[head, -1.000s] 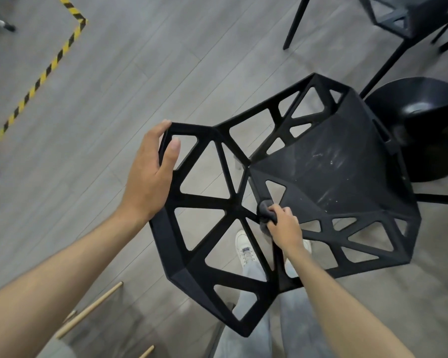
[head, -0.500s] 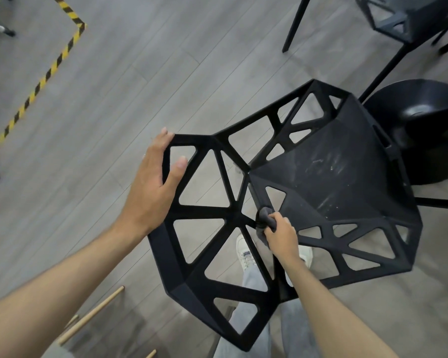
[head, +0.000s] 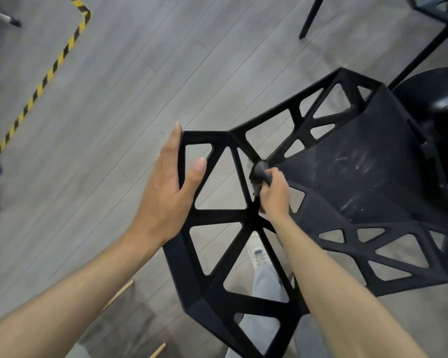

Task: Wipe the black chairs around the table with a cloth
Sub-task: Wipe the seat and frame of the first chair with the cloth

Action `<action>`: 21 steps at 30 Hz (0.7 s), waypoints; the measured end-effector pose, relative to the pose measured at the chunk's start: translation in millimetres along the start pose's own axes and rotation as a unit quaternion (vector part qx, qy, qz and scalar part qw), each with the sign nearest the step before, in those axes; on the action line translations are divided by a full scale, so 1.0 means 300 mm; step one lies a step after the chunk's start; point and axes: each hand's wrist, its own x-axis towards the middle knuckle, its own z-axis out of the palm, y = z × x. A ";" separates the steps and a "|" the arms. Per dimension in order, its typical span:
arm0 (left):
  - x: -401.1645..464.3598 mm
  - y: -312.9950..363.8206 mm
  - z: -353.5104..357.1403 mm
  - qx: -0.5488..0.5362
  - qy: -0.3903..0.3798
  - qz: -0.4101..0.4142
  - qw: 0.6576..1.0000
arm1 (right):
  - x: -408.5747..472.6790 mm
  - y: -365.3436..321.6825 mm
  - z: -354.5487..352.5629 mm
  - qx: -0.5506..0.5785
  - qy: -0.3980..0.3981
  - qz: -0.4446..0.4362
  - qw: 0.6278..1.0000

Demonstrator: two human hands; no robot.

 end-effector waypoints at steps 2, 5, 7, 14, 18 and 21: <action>0.000 -0.004 0.002 0.000 0.000 0.002 1.000 | 0.069 -0.010 0.027 -0.019 0.021 0.008 1.000; 0.000 -0.005 -0.001 0.001 -0.003 0.000 1.000 | 0.040 -0.002 0.025 -0.010 0.025 0.014 1.000; -0.004 0.000 -0.005 -0.003 -0.009 -0.004 1.000 | -0.025 0.015 -0.007 0.017 -0.010 0.015 1.000; -0.004 0.024 -0.010 -0.007 -0.017 -0.005 1.000 | -0.215 0.035 -0.112 0.040 -0.059 -0.001 0.997; -0.003 0.023 -0.007 -0.002 -0.018 -0.006 1.000 | -0.111 0.006 -0.057 0.037 0.000 0.015 0.999; -0.005 0.016 -0.005 -0.001 -0.015 -0.004 1.000 | -0.008 -0.021 -0.006 0.020 0.063 0.033 0.997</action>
